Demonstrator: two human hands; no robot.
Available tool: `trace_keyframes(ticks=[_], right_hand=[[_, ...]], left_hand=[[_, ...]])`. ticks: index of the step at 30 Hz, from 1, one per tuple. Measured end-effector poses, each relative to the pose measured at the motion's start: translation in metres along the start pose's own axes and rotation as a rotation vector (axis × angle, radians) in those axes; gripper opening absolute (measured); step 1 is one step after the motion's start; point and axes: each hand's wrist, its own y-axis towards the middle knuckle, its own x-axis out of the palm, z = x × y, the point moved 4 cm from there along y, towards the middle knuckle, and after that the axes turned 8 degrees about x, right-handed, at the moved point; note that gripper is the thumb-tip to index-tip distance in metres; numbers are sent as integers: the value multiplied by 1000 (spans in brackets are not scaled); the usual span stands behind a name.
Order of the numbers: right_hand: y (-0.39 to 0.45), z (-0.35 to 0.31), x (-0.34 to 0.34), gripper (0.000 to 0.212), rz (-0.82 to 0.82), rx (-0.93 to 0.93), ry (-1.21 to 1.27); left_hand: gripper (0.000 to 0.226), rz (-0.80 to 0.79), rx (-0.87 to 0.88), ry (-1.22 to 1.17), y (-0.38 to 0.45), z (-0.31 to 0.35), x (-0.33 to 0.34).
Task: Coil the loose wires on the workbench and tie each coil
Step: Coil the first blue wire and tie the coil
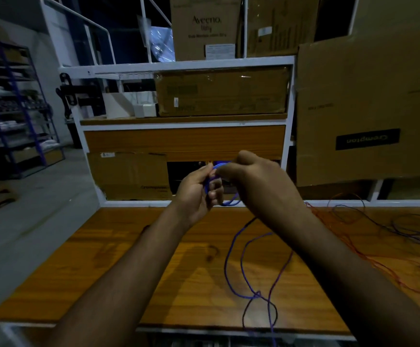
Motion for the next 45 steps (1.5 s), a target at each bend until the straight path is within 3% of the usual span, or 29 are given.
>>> trace_keyframes(ticks=[4, 7, 10, 15, 21, 25, 29, 32, 35, 38, 41, 45], right_hand=[[16, 21, 6, 20, 144, -17, -100], [28, 40, 3, 36, 185, 37, -176], [32, 61, 11, 45, 97, 162, -145], [20, 87, 39, 56, -216, 361, 598], [-41, 122, 85, 22, -663, 492, 1306], [-61, 110, 99, 19, -652, 603, 1068], [-58, 87, 103, 26, -398, 604, 541], [-56, 72, 103, 30, -267, 747, 599], [-51, 55, 99, 28, -385, 759, 426], [-50, 35, 89, 15, -614, 578, 150], [-51, 10, 63, 19, -838, 376, 115], [-39, -12, 37, 22, -870, 149, -38]], left_hand=[[40, -62, -91, -105, -2, -1, 6], [43, -70, -137, -145, -3, -2, 3], [47, -100, -162, -163, -6, 1, 5], [49, -94, -112, -268, -8, 14, 4], [48, -4, -1, -268, -3, 35, -10], [48, 5, 0, -262, -1, 27, -9], [42, 4, 14, -271, 3, 23, -7], [41, -1, 31, -244, 5, 24, -5], [42, 0, 38, -225, 7, 22, -5], [42, 13, 45, -210, 7, 20, -9], [43, 26, 32, -211, 7, 17, -13], [43, 15, 6, -232, 7, 10, -11]])
